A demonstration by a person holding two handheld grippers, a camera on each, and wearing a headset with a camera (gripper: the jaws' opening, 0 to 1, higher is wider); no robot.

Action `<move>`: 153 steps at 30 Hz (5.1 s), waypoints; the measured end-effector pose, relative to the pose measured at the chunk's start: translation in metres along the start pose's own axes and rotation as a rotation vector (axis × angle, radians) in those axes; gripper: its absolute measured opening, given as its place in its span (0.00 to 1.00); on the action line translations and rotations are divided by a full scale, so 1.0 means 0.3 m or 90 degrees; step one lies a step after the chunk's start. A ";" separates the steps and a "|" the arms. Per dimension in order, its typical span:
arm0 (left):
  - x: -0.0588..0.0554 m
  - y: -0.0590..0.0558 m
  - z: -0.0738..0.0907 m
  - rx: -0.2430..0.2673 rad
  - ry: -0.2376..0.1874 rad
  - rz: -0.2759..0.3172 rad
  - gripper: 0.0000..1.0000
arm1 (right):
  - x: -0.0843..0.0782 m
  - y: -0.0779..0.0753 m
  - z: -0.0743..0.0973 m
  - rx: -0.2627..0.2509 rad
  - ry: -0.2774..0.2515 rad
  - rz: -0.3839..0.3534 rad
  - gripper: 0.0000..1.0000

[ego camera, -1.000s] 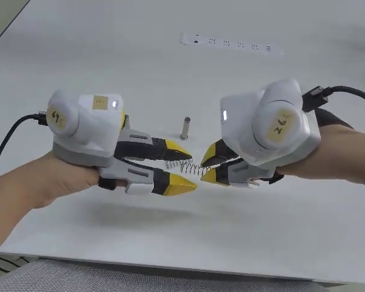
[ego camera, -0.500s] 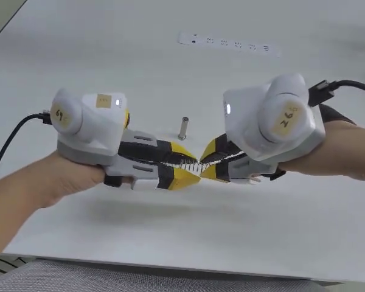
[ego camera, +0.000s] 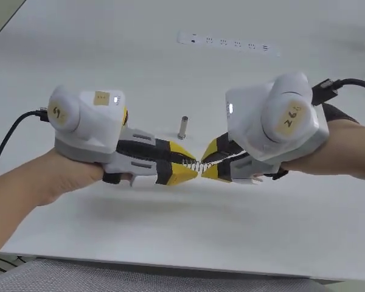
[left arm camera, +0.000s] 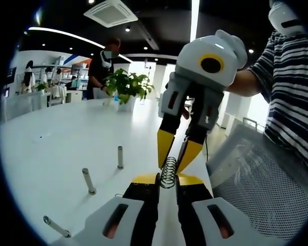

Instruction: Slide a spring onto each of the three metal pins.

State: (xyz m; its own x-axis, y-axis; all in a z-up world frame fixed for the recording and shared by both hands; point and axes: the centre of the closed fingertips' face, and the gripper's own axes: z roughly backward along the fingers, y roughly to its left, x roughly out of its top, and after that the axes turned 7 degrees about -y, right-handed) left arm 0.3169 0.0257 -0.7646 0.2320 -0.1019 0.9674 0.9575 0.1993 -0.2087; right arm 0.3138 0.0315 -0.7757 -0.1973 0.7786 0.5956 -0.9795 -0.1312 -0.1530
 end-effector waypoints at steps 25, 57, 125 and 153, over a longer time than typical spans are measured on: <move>0.008 -0.020 0.000 -0.021 0.002 0.004 0.08 | -0.007 0.011 0.010 -0.005 -0.025 -0.009 0.13; -0.018 -0.034 0.031 -0.028 0.027 0.007 0.08 | 0.032 0.019 0.048 -0.007 -0.085 0.039 0.12; 0.028 -0.026 0.014 -0.022 0.001 -0.031 0.07 | 0.234 -0.035 0.070 -0.072 -0.273 0.007 0.15; 0.029 -0.017 0.026 -0.006 0.006 -0.004 0.09 | 0.242 -0.041 0.083 -0.073 -0.291 -0.040 0.12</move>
State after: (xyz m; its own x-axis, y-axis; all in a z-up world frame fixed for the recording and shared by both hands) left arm 0.3126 0.0313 -0.7541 0.2272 -0.1129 0.9673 0.9606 0.1891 -0.2036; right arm 0.3105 0.0743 -0.7109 -0.1602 0.4296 0.8887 -0.9844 -0.0032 -0.1759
